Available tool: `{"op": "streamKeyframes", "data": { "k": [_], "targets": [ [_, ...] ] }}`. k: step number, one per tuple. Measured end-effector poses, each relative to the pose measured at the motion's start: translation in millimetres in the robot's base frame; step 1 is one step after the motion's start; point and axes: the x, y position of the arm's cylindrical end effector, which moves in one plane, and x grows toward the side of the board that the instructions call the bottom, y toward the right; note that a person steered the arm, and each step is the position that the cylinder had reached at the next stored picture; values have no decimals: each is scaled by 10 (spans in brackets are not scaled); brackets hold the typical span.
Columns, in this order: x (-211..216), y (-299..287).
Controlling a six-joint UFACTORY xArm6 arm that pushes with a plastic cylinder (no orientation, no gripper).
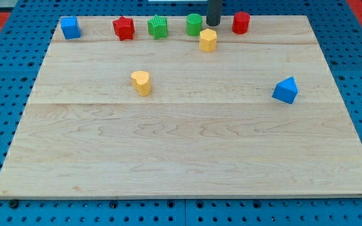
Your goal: Adjust the green circle and yellow hexagon diagonal to each other
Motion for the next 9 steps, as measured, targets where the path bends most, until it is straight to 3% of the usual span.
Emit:
{"op": "streamKeyframes", "data": {
  "k": [3, 5, 6, 9],
  "targets": [
    [-5, -243],
    [292, 96],
    [554, 39],
    [720, -223]
  ]
}}
